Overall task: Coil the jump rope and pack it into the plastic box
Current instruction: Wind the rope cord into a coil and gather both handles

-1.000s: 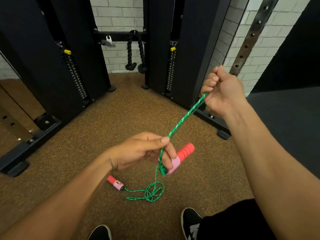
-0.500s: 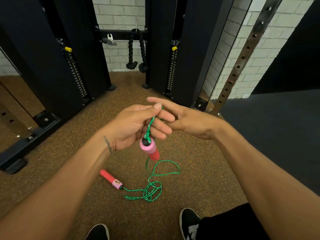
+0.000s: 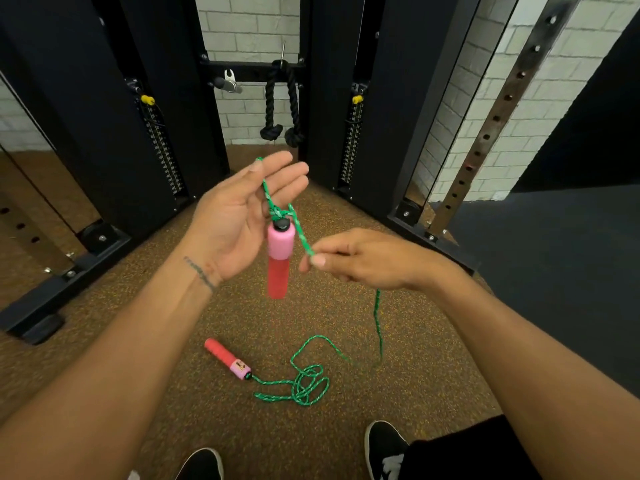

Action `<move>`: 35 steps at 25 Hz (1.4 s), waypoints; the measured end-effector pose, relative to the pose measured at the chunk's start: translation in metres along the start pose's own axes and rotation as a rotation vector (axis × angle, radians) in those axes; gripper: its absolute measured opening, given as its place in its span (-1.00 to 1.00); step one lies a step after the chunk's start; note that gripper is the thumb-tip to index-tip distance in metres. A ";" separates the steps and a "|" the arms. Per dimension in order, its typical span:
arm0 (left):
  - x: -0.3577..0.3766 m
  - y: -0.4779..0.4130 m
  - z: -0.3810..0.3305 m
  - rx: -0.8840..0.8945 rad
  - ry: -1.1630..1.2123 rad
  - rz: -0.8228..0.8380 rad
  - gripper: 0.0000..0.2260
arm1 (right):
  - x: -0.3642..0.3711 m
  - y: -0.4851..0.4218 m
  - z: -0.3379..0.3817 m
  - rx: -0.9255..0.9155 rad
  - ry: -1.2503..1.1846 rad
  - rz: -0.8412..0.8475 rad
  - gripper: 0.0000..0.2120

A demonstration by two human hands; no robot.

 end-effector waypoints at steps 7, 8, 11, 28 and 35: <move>0.023 0.014 0.031 -0.251 -0.469 0.193 -0.70 | -0.014 0.009 0.026 -0.233 -0.494 -0.243 -0.78; 0.029 0.017 0.032 -0.293 -0.368 0.224 -0.66 | -0.020 0.009 0.018 -0.219 -0.582 -0.326 -0.78; 0.033 0.018 0.027 -0.294 -0.212 0.302 -0.59 | -0.026 0.007 -0.001 -0.179 -0.624 -0.467 -0.75; 0.027 0.012 0.028 -0.151 -0.278 0.425 -0.61 | -0.019 -0.002 -0.009 -0.156 -0.729 -0.442 -0.77; 0.025 0.015 0.024 -0.136 -0.135 0.435 -0.58 | -0.017 -0.007 -0.015 -0.057 -0.678 -0.367 -0.79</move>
Point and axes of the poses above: each hand's wrist, its own y-axis away from the middle knuckle, its own x-axis out of the palm, z = x × y, the point moved 1 cm from there along -y, towards the middle knuckle, and after that the axes turned 6 degrees about z, right-handed, at the moved point
